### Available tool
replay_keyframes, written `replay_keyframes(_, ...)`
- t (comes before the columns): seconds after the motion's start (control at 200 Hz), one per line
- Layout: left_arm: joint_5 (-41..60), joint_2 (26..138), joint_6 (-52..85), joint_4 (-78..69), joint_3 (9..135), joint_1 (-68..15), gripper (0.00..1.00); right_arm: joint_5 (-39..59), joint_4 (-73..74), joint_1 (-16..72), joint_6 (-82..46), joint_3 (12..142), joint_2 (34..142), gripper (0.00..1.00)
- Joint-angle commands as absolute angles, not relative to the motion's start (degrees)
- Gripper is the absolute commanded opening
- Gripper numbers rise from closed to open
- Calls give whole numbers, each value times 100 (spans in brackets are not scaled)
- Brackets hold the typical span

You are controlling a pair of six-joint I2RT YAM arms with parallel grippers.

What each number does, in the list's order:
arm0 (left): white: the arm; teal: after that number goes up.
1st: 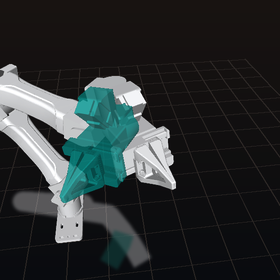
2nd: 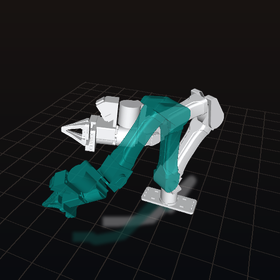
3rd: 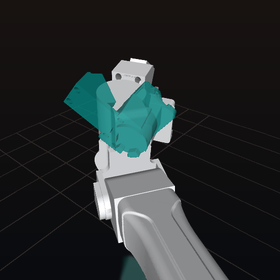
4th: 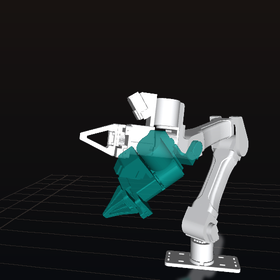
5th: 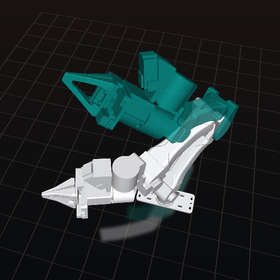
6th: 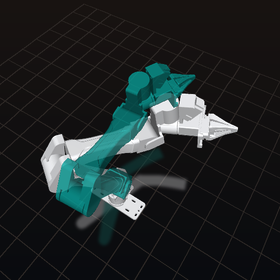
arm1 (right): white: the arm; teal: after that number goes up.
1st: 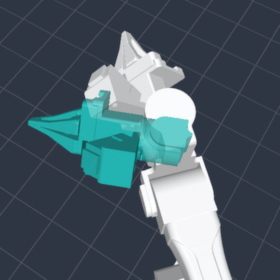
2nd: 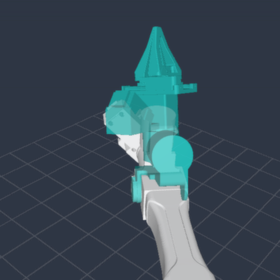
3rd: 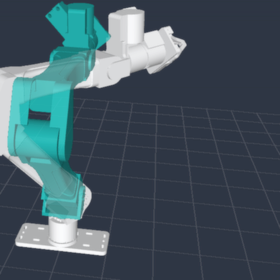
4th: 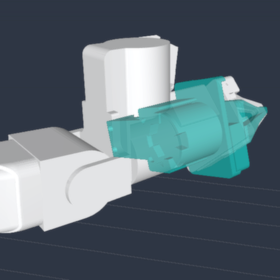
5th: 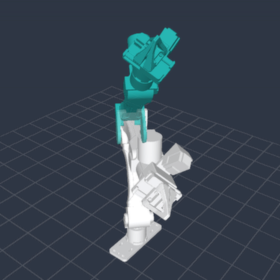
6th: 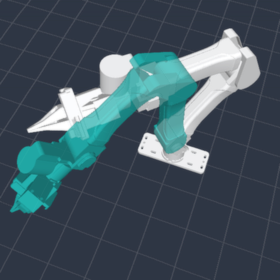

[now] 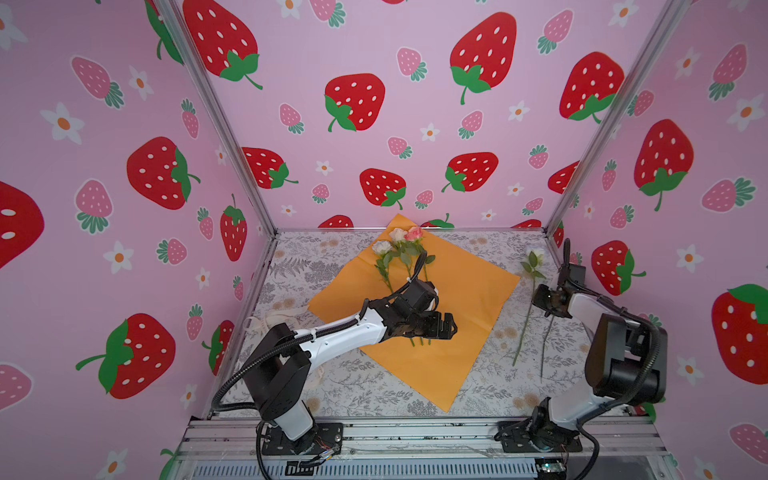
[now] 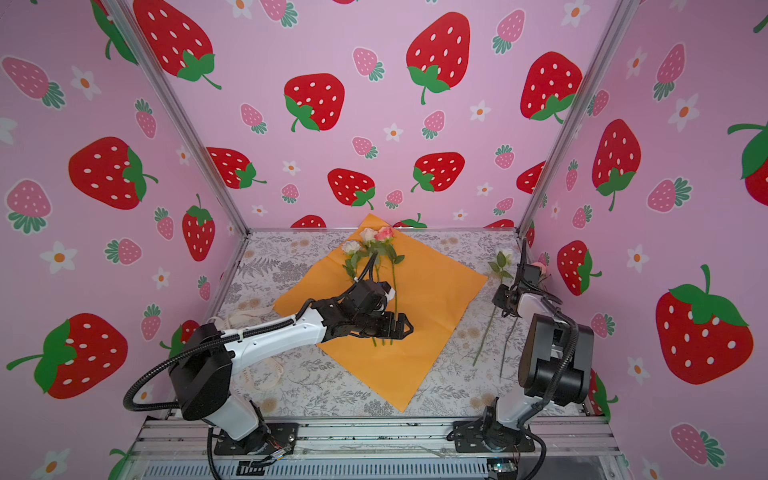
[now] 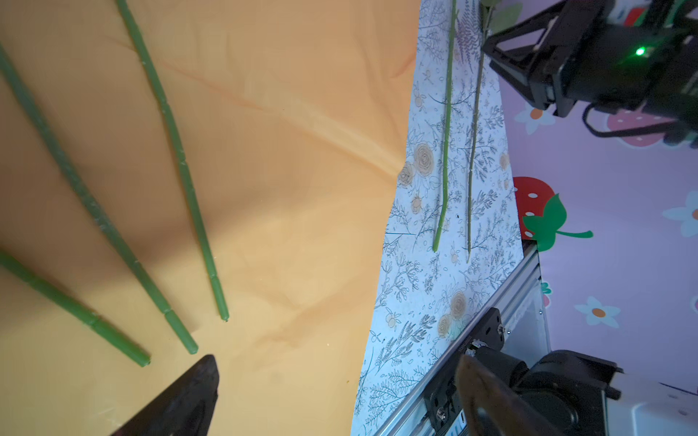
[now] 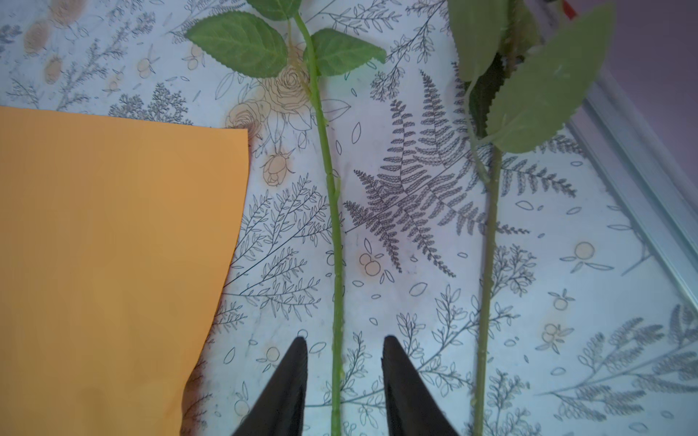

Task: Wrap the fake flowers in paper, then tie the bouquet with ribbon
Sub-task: 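Release the pink rose and move the right gripper back to the remaining roses, then grasp another rose stem from the bunch with the right gripper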

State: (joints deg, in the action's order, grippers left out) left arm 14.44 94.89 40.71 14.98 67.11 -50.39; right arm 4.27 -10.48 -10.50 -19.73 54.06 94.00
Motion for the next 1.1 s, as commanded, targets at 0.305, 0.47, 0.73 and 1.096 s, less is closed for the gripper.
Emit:
replay_keyframes(0.305, 1683, 10265, 3999, 1393, 7828, -5355, 99, 305, -1510, -1055, -1428, 6961, 10943, 37)
replay_keyframes(0.47, 1629, 10208, 3912, 1442, 7758, -5347, 99, 529, -1581, -1042, -1414, 7396, 11442, 36)
replay_keyframes(0.73, 1408, 9922, 3808, 1393, 7543, -5342, 99, 15, -2070, -771, -1232, 7866, 11942, 19)
replay_keyframes(1.096, 230, 9009, 3466, 1854, 7067, -5260, 99, -58, -1925, -742, -1351, 7631, 10565, 0)
